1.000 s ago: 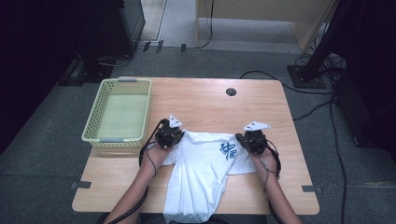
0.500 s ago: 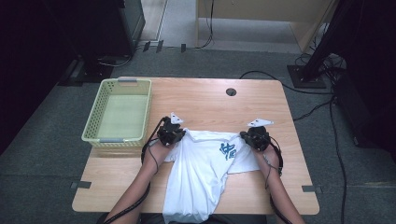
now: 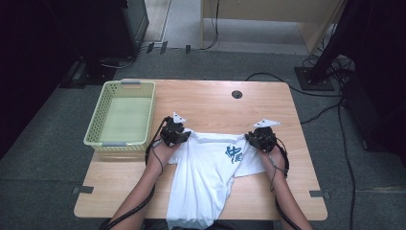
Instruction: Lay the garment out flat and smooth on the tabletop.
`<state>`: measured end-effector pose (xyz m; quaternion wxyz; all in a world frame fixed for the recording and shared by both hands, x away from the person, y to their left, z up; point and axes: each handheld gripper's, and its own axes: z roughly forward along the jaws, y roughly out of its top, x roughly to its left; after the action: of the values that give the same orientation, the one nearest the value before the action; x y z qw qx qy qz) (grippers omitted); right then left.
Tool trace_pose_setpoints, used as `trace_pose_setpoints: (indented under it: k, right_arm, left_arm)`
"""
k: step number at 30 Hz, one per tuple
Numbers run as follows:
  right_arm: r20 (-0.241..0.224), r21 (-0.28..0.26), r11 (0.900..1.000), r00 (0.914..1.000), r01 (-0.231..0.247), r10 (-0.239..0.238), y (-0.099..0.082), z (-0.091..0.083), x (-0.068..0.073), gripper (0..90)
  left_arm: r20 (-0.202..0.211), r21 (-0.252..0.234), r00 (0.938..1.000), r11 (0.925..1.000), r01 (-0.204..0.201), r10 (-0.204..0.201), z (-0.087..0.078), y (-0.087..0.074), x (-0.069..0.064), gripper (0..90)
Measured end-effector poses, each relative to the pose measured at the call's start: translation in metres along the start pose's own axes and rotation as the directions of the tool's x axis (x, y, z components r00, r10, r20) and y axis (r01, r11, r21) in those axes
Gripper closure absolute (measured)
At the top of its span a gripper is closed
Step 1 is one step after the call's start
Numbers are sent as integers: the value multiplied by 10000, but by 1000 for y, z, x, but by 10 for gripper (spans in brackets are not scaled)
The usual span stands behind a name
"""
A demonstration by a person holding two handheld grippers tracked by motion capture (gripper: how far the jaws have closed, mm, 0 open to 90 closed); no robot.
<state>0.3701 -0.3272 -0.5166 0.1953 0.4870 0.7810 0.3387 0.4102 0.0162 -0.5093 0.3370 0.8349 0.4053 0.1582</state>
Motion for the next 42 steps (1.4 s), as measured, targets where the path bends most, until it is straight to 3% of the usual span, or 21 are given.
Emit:
trace_pose_setpoints:
  k: [7, 12, 21, 24, 27, 33, 42]
  right_arm:
    - [236, -46, 9997, 9995, -224, 225, 4, 5, 1, 628]
    - [357, -129, 9990, 9985, -418, 423, 7, 9, 1, 569]
    - [724, -114, 9982, 9955, -597, 604, 14, 17, -2, 479]
    - [947, -105, 9979, 9934, -646, 653, 15, 18, -5, 406]
    - [898, -160, 9954, 9913, -948, 958, 15, 19, -9, 391]
    - [807, -474, 9945, 9920, -938, 974, 18, 15, -8, 393]
    - [237, -589, 9954, 9968, -750, 765, 17, 2, -1, 586]
  left_arm:
    - [-296, -62, 9989, 9993, 369, -371, 3, 0, 8, 506]
    - [-446, -80, 9981, 9991, 420, -423, 5, 1, 11, 424]
    - [-644, -46, 9973, 9994, 353, -356, 10, 7, 14, 381]
    - [-701, -37, 9969, 9993, 365, -367, 12, 9, 14, 356]
    - [-729, -40, 9962, 9989, 466, -468, 15, 11, 16, 335]
    - [-819, -88, 9951, 9984, 556, -561, 19, 14, 17, 311]
    - [-289, -404, 9982, 9979, 508, -520, 9, 16, 11, 313]
